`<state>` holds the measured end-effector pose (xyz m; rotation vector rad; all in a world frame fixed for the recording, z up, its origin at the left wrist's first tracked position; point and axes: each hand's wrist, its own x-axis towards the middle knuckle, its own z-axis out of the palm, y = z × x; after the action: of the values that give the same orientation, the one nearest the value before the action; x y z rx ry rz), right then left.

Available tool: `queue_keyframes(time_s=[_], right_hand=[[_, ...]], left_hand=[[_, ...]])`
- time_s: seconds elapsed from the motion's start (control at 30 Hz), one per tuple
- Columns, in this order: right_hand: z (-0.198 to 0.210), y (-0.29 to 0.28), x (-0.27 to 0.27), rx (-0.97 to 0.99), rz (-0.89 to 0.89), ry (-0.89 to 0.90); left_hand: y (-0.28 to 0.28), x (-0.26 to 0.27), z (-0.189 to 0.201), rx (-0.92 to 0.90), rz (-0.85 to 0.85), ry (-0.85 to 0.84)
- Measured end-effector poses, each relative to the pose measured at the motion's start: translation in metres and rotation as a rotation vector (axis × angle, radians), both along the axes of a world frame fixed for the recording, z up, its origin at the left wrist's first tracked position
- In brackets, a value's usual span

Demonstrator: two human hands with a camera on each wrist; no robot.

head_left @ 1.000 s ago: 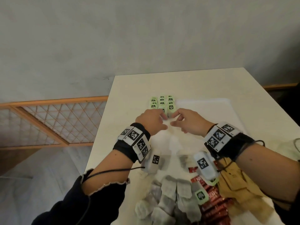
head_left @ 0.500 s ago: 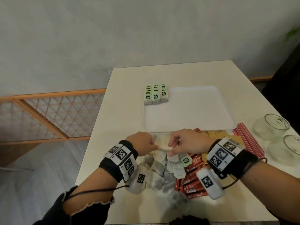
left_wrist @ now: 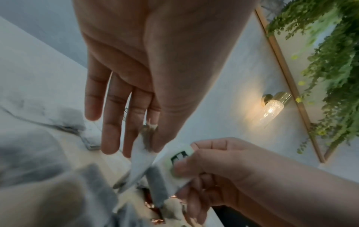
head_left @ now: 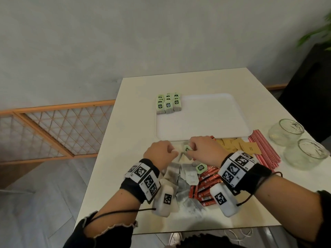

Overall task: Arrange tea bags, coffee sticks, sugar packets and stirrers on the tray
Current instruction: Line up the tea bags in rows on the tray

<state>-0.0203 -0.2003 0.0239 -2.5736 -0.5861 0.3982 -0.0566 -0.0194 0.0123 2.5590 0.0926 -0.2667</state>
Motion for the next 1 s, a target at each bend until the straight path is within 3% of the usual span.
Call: queue_keyframes(time_s=[0.17,0.27,0.53,0.73,1.0], right_hand=[[0.008,0.007,-0.006,0.244,-0.022,0.169],[0.009,0.003,-0.007,0.276,-0.014,0.239],[0.0,-0.015,-0.008,0.33,0.037,0.175],[-0.01,-0.024,-0.003,0.164,0.021,0.047],[-0.007,-0.033,0.004,0.109,-0.001,-0.006]], left_hand=[[-0.011,0.0,0.004,-0.319,0.066,-0.067],[-0.01,-0.003,0.002,-0.486,0.081,-0.045],[-0.014,-0.004,0.01,-0.477,-0.061,-0.003],[-0.009,-0.003,0.015,-0.369,-0.181,0.096],[-0.004,0.003,0.009,0.201,-0.391,0.407]])
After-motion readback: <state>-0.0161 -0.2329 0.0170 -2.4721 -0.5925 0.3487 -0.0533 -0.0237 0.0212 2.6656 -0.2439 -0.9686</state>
